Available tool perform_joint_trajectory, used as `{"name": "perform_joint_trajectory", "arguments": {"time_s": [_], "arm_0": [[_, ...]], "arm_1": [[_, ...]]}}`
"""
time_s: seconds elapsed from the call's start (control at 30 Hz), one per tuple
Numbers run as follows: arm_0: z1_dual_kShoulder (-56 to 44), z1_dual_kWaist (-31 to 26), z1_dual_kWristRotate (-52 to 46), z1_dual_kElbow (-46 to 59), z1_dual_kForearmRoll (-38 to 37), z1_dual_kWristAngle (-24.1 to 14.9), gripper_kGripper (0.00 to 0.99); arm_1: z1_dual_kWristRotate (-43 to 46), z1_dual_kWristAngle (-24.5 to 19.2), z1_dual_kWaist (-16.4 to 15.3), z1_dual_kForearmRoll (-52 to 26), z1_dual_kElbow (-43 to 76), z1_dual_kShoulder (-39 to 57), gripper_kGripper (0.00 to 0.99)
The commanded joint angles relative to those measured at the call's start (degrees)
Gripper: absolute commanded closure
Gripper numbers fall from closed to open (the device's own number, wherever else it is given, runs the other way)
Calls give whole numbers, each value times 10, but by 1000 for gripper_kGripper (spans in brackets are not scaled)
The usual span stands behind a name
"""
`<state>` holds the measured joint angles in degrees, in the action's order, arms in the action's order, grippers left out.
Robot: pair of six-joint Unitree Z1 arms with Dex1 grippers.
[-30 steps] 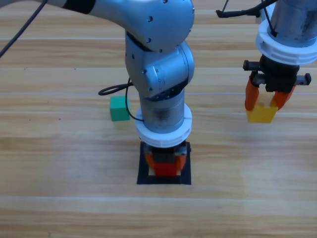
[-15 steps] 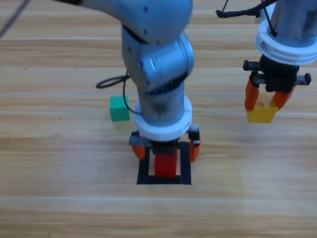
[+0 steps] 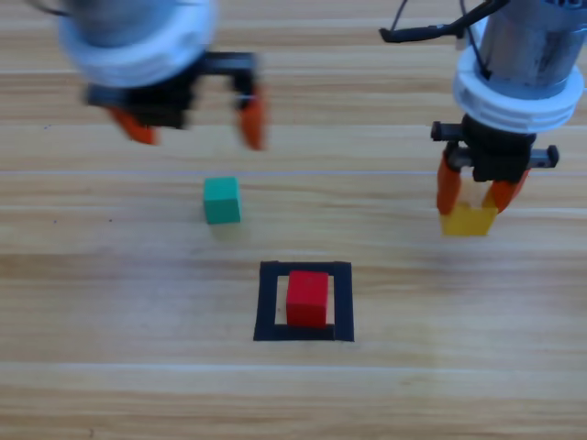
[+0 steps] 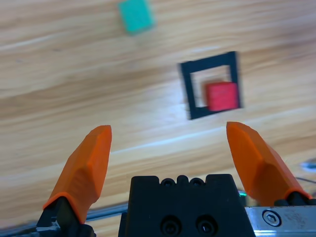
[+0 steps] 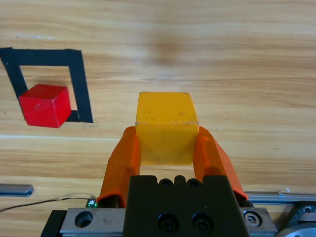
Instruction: Stack the blocks in the rectangular block: red at the bottom, yellow in the middle, green on top
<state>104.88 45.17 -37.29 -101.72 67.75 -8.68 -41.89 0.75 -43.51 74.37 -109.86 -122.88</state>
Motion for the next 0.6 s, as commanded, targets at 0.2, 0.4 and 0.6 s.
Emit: {"name": "perform_joint_trajectory", "arguments": {"time_s": [0.2,0.4,0.6], "arm_0": [[-46,-249,207,95,5,45,0],[-42,-279,269,100,4,60,0],[-43,-285,281,116,-1,60,0]], "arm_1": [[-56,18,-103,17,-110,-44,990],[-72,17,-134,114,-279,-157,990],[-86,17,-141,114,-312,-195,990]]}}
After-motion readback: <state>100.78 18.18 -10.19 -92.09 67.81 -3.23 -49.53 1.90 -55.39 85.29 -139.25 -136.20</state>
